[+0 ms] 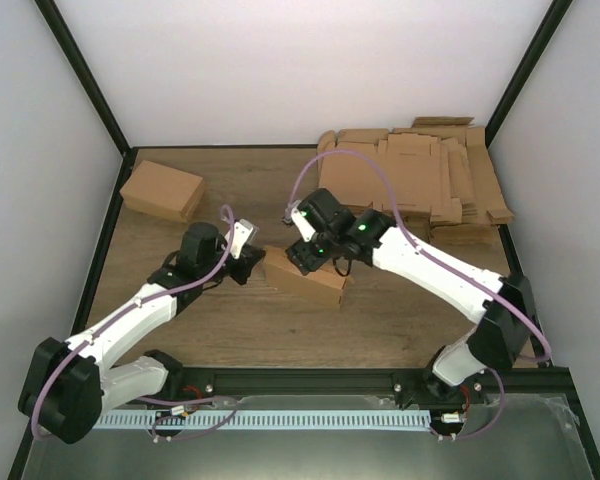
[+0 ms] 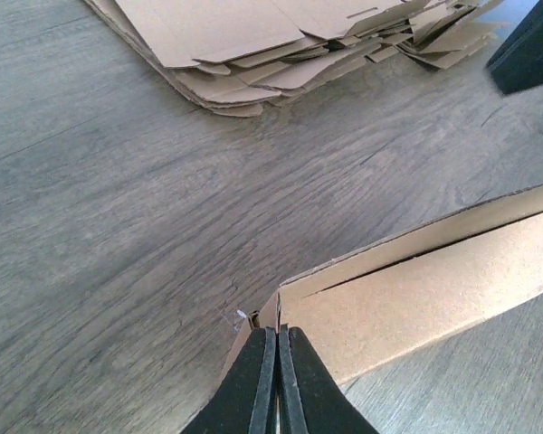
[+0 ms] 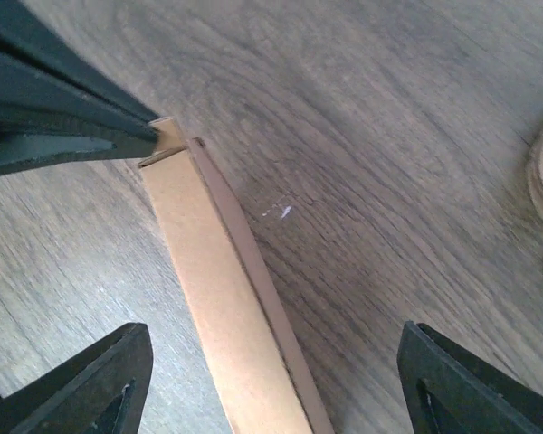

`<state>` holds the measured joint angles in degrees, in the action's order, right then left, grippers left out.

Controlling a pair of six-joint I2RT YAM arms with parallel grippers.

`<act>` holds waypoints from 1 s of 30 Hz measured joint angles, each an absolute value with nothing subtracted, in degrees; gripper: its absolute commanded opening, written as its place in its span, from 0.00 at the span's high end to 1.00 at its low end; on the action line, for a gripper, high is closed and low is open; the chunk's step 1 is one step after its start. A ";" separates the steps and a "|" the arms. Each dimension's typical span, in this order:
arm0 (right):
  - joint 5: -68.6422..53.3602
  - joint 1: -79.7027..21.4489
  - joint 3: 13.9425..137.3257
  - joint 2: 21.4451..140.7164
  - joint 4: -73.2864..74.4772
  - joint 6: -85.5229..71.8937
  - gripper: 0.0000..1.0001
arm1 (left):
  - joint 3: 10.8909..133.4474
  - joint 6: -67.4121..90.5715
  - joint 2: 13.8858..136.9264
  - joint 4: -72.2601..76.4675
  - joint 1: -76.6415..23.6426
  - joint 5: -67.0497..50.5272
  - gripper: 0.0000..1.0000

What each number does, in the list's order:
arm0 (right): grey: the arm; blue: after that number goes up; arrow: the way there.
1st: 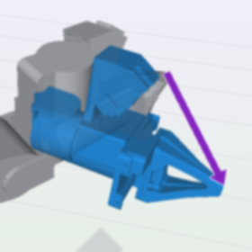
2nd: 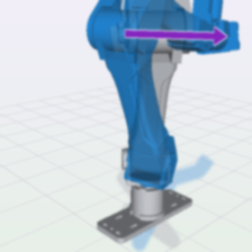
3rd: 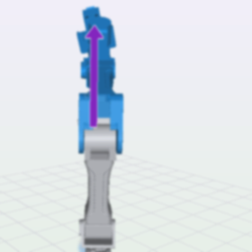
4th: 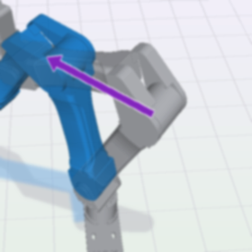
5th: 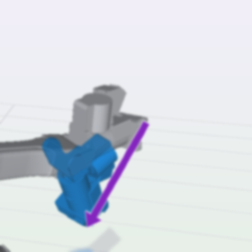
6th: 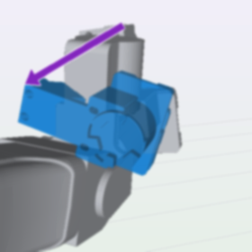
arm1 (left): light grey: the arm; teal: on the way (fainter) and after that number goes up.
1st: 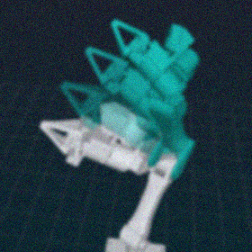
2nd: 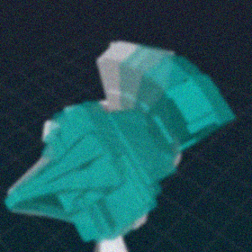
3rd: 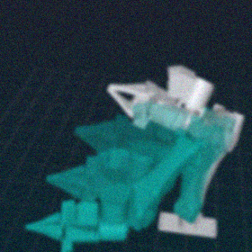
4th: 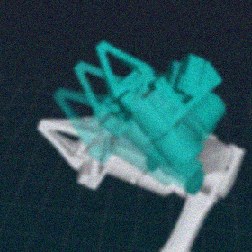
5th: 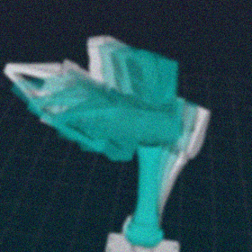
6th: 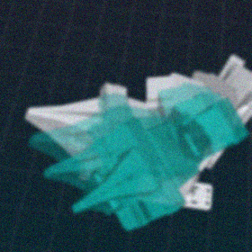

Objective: Fold the paper box

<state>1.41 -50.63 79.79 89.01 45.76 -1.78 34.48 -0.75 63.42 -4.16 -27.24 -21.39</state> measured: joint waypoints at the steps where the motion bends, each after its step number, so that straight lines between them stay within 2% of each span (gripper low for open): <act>1: 0.89 -49.87 79.22 87.74 45.82 -2.87 0.26 | 34.39 -0.45 63.24 -4.08 -27.51 -20.88 0.96; 6: 0.67 -45.65 75.79 78.65 47.51 -10.33 0.34 | 34.30 0.40 62.81 -4.12 -28.71 -19.05 0.96; 13: 3.14 -44.58 68.75 72.95 52.80 -23.46 0.49 | 34.30 0.91 62.81 -4.08 -29.65 -17.37 0.96; 18: 1.43 -44.56 61.28 69.25 53.87 -28.05 0.51 | 34.33 1.10 62.83 -4.05 -30.00 -16.69 0.96; 22: 0.47 -44.58 60.12 65.82 53.45 -29.63 0.63 | 34.46 1.13 62.92 -4.12 -30.11 -16.49 0.96; 30: 0.12 -44.58 60.12 66.41 52.34 -31.38 0.65 | 34.81 1.21 62.92 -4.69 -30.57 -15.68 0.96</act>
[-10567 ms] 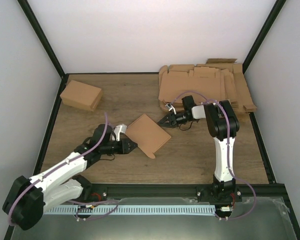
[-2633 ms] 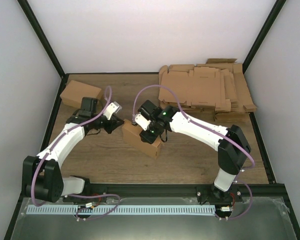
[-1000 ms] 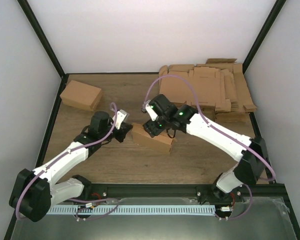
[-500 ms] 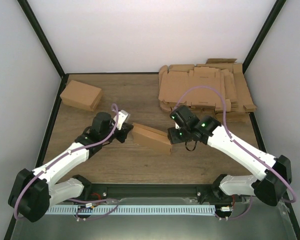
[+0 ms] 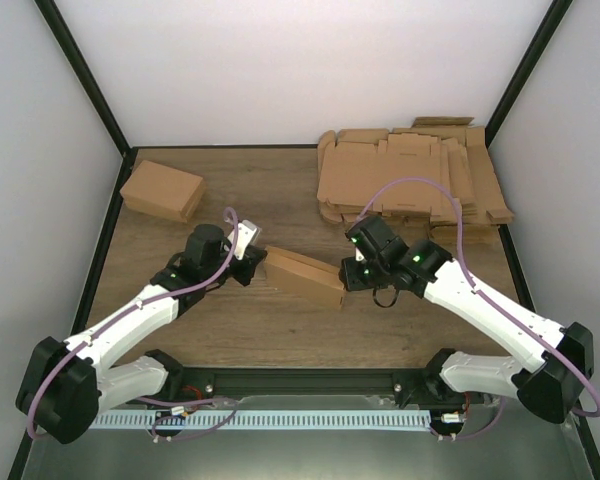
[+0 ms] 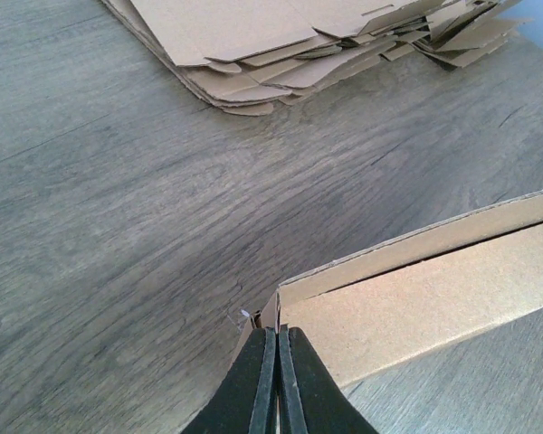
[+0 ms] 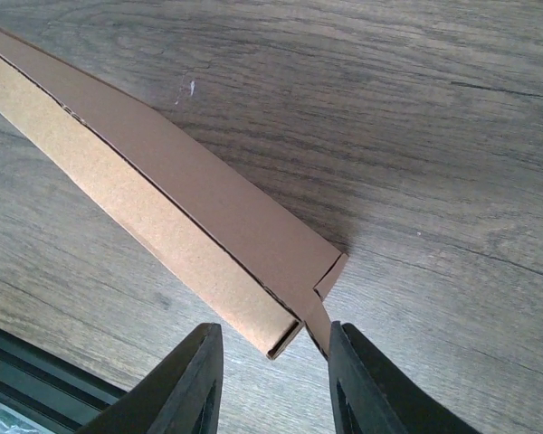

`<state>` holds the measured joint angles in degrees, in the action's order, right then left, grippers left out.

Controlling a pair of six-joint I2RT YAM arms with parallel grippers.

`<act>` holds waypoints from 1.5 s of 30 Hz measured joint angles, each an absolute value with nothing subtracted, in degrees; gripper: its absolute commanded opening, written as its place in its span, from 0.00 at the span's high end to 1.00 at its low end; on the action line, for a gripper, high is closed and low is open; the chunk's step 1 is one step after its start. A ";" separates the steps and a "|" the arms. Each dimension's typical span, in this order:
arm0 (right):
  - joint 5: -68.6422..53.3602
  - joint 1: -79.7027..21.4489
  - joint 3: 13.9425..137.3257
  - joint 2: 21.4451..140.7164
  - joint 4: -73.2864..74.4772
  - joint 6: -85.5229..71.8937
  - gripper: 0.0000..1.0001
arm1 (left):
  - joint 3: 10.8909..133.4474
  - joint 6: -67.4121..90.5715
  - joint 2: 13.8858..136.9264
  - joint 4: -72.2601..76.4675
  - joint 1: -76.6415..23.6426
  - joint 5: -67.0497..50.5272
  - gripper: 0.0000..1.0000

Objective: Fold the paper box

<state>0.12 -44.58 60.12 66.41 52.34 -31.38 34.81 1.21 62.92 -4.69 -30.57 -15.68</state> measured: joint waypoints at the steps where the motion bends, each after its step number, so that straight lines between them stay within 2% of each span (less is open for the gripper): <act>1: 0.08 -44.58 60.12 66.48 52.25 -31.42 0.65 | 34.83 1.23 62.92 -4.75 -30.61 -15.64 0.96; 3: 0.03 -44.58 60.12 66.61 52.23 -31.59 0.72 | 34.83 1.28 62.92 -4.75 -30.70 -15.53 0.96; 12: -0.58 -44.58 60.03 66.92 52.29 -32.64 0.73 | 35.11 1.32 62.92 -5.23 -30.87 -15.22 0.96; 27: -2.28 -44.56 58.22 66.92 51.88 -37.56 0.92 | 35.14 2.42 62.72 -5.28 -32.25 -13.06 0.96; 31: -1.98 -44.56 58.22 66.96 52.03 -40.77 0.91 | 35.14 3.03 62.54 -5.34 -32.73 -12.19 0.96; 36: -1.48 -44.56 58.22 67.68 52.03 -45.52 0.81 | 35.14 3.79 62.48 -5.39 -33.30 -11.44 0.96; 45: -1.48 -44.56 58.22 68.62 52.12 -49.19 0.79 | 35.14 4.95 61.73 -6.07 -34.57 -10.09 0.96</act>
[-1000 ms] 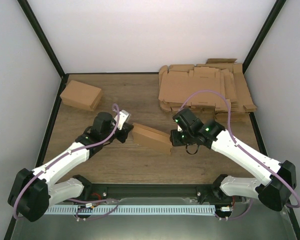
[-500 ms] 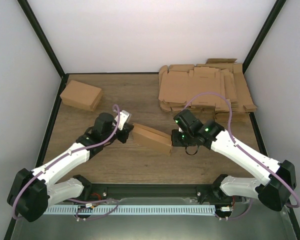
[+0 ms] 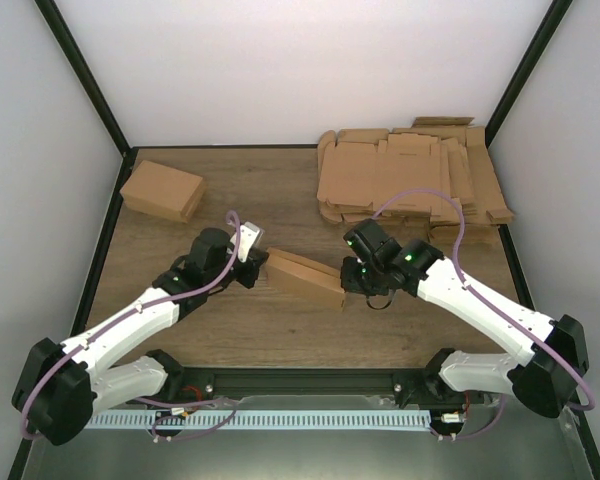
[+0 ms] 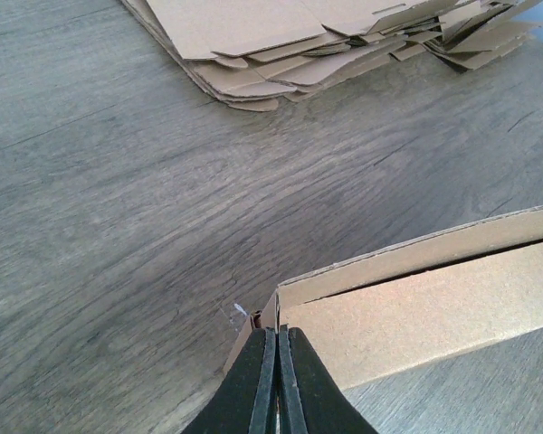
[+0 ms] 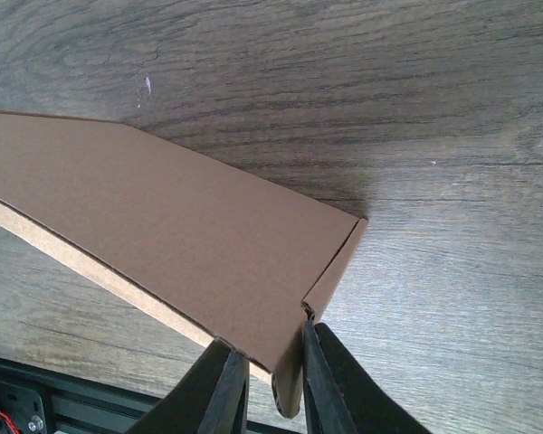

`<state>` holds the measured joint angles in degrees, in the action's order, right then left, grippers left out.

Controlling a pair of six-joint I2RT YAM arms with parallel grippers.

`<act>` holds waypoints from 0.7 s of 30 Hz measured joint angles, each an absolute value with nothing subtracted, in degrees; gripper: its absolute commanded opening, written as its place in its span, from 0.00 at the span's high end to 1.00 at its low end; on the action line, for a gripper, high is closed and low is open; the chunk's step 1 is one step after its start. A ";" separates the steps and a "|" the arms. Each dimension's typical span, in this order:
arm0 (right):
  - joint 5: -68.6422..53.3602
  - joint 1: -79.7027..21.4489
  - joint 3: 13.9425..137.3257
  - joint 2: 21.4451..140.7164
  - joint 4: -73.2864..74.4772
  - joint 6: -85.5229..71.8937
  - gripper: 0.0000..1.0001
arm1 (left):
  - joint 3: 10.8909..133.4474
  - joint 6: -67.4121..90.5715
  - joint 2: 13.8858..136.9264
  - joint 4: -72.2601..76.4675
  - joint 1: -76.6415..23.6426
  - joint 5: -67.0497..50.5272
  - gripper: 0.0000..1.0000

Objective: Fold the paper box

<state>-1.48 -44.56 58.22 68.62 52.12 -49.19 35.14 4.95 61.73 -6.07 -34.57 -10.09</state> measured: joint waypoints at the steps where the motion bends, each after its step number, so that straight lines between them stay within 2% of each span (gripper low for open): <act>1: -1.50 -44.56 58.22 68.62 52.16 -49.25 0.74 | 35.14 4.95 61.69 -6.11 -34.63 -10.02 0.96; 3: -1.56 -44.56 58.22 68.62 52.34 -49.54 0.67 | 35.14 4.99 61.67 -6.15 -34.68 -9.89 0.96; 7: -1.72 -44.56 58.28 68.62 53.47 -49.65 0.65 | 35.14 5.21 61.65 -6.17 -34.94 -9.91 0.96; 9: -1.50 -44.56 58.33 68.62 54.19 -49.60 0.65 | 35.14 5.28 61.65 -6.17 -34.98 -9.91 0.96; 14: -0.51 -44.56 58.48 68.12 56.34 -49.19 0.78 | 35.14 5.37 61.65 -6.17 -35.05 -9.93 0.96; 17: -0.08 -44.56 58.92 67.55 57.21 -48.86 0.78 | 35.14 5.37 61.65 -6.17 -35.09 -9.93 0.96; 19: 0.19 -44.56 59.35 67.40 57.80 -48.69 0.73 | 35.14 5.37 61.65 -6.17 -35.16 -9.91 0.96; 21: 0.25 -44.56 59.57 67.29 57.98 -48.29 0.72 | 35.14 5.37 61.65 -6.17 -35.20 -9.91 0.96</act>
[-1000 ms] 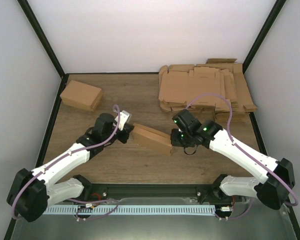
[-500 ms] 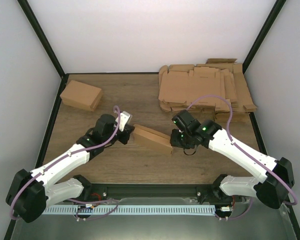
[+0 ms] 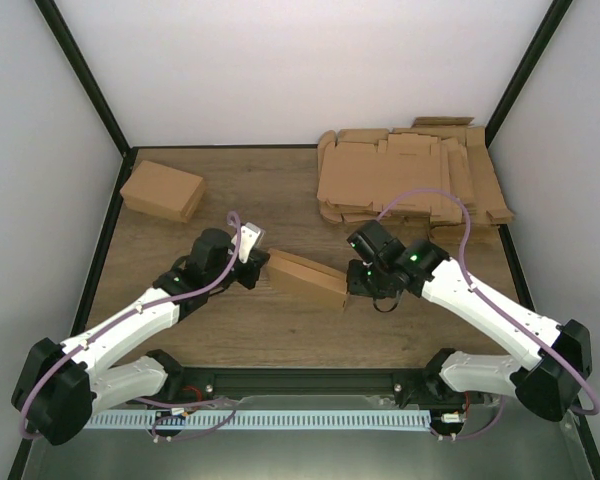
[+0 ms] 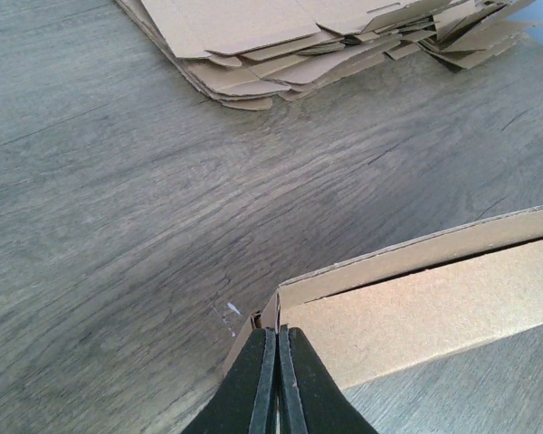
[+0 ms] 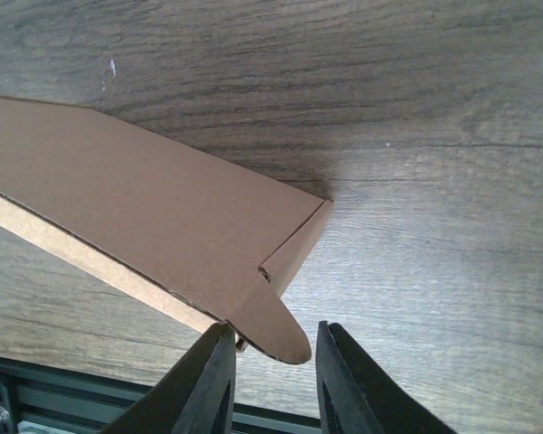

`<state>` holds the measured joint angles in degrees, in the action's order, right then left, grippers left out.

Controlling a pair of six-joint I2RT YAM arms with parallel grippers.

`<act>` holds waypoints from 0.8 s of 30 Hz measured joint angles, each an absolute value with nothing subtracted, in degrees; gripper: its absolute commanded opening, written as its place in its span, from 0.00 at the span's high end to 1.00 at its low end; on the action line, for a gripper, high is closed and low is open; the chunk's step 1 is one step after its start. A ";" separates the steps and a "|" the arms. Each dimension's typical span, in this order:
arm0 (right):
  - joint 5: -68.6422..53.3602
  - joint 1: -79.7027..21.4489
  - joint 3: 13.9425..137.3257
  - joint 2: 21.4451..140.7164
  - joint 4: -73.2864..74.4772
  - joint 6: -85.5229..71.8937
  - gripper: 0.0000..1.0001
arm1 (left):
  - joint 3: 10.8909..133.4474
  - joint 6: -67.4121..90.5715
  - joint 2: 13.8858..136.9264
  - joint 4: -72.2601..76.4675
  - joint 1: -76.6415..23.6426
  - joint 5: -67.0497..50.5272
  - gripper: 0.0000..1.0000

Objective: Fold the paper box

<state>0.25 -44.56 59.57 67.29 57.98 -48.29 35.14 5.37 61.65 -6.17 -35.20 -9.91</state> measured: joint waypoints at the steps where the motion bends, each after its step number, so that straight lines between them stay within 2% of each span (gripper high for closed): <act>1: 0.27 -44.56 59.59 67.29 58.02 -47.97 0.72 | 35.14 5.37 61.65 -6.17 -35.24 -9.91 0.96; 8: -0.19 -44.56 59.61 67.29 57.60 -45.60 0.93 | 35.14 5.39 61.65 -6.17 -35.31 -9.91 0.96; 24: -2.42 -44.56 59.57 67.29 56.55 -49.50 0.99 | 35.11 7.84 61.19 -6.24 -37.01 -7.33 0.96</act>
<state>-2.42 -44.56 59.57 67.29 56.55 -49.50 35.11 7.84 61.19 -6.24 -37.01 -7.33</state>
